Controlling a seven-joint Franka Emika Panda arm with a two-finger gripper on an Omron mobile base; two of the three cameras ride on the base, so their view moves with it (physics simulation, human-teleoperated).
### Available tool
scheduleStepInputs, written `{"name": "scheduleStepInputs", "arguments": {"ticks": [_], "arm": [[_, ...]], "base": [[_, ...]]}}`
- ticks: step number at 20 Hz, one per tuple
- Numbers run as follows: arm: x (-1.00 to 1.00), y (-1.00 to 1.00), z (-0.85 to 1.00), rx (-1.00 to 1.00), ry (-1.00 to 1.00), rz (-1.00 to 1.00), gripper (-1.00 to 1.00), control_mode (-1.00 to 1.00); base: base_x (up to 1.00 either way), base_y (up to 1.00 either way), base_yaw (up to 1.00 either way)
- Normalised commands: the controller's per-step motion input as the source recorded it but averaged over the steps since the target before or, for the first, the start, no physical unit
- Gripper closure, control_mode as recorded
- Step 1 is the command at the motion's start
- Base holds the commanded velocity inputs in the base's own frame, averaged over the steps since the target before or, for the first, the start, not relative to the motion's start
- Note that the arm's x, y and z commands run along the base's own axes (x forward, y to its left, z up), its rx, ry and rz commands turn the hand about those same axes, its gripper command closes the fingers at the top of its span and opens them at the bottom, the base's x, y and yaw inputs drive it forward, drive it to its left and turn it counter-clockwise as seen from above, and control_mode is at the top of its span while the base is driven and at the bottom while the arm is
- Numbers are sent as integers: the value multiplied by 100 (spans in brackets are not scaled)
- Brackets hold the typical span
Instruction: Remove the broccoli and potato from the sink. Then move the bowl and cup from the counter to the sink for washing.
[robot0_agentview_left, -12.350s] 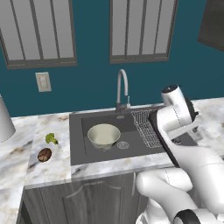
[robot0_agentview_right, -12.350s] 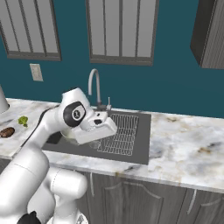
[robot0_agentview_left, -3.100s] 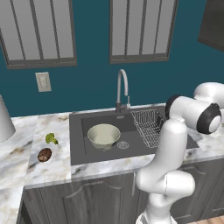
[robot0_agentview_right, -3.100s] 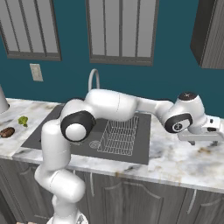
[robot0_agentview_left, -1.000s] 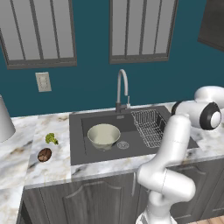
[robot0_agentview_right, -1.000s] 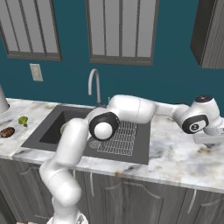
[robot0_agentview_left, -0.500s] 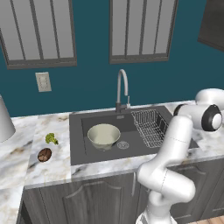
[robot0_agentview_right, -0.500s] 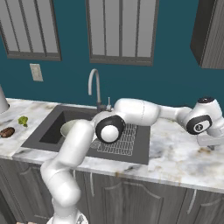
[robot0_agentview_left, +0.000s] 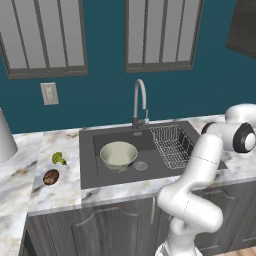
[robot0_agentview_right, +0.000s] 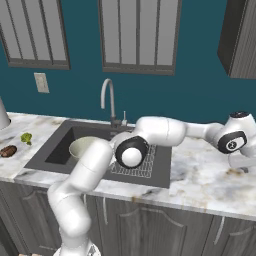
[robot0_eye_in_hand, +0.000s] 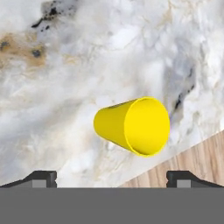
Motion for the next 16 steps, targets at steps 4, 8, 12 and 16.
{"name": "scheduleStepInputs", "arguments": {"ticks": [4, 8, 12, 16], "arm": [[0, -2, -10, 4, 0, 2, -100, -100], [2, 0, -10, 2, -2, 5, -100, -100], [4, 0, -12, 1, -5, 5, -100, -100], [4, -6, -9, 0, -2, 4, -100, -100]], "base": [[0, 0, 0], [0, 0, 0], [0, 0, 0], [0, 0, 0]]}}
